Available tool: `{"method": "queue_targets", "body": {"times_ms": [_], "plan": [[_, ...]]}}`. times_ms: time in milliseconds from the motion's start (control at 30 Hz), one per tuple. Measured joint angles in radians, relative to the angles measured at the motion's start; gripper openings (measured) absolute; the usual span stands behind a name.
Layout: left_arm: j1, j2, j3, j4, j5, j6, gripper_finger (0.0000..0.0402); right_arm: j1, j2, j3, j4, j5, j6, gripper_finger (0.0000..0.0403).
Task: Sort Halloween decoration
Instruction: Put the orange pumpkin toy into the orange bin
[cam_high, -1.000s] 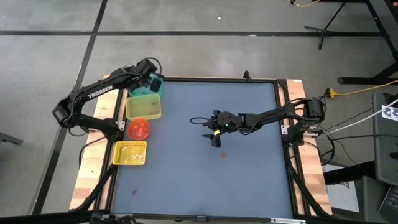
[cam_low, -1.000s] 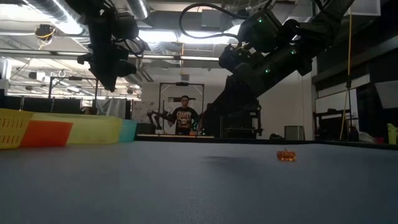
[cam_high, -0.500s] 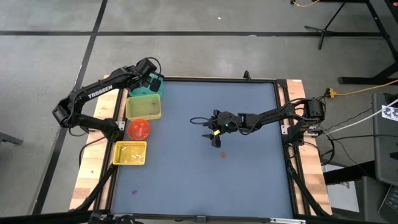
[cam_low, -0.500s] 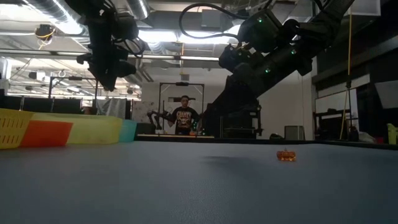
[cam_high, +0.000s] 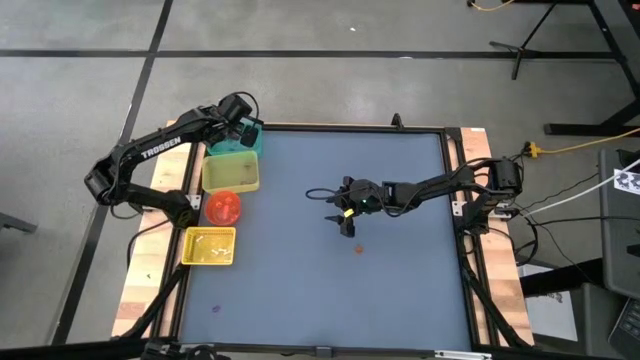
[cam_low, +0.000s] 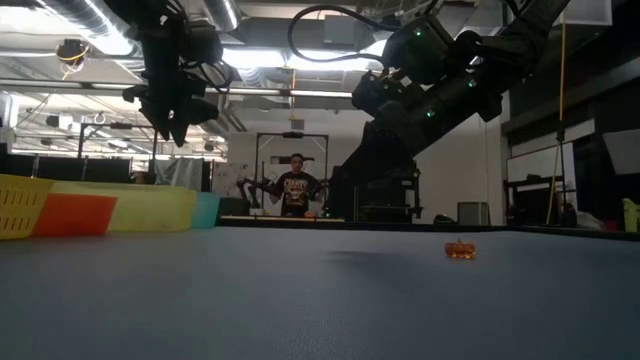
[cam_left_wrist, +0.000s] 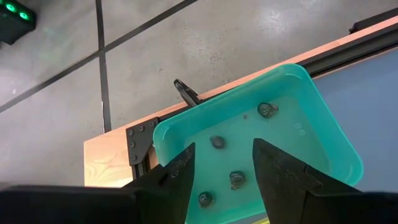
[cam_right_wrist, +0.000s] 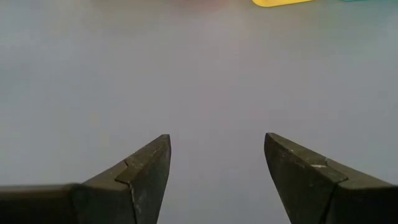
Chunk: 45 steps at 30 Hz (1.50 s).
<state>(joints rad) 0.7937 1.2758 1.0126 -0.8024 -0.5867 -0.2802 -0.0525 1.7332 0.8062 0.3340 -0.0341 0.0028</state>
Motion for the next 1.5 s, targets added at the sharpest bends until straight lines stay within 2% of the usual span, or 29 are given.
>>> {"method": "queue_targets", "body": {"times_ms": [400,633,800,1033,1200,1367,1500], "plan": [[0.000,0.000,0.000,0.000,0.000,0.000,0.0145,0.001,-0.017,0.000,0.011,-0.064,0.000,0.0259],[0.000,0.000,-0.051,0.006,0.001,0.000,0.0145,0.001,-0.086,0.000,-0.023,-0.105,0.000,0.0259],[0.000,0.000,-0.098,0.005,0.001,0.002,0.0145,0.012,-0.154,0.001,-0.112,-0.143,0.000,0.0259],[0.000,0.000,-0.136,0.005,-0.005,0.002,0.0145,0.103,-0.226,0.000,-0.317,-0.142,-0.007,0.0259],[0.000,0.000,-0.140,0.011,-0.006,0.001,0.0145,0.185,-0.232,0.000,-0.457,-0.135,-0.008,0.0259],[0.000,0.000,-0.140,0.012,0.006,-0.006,0.0145,0.259,-0.227,0.000,-0.557,-0.039,-0.008,0.0259],[0.000,0.000,-0.140,0.012,0.007,-0.006,0.0145,0.295,-0.227,0.000,-0.574,-0.010,-0.009,0.0259]]}}
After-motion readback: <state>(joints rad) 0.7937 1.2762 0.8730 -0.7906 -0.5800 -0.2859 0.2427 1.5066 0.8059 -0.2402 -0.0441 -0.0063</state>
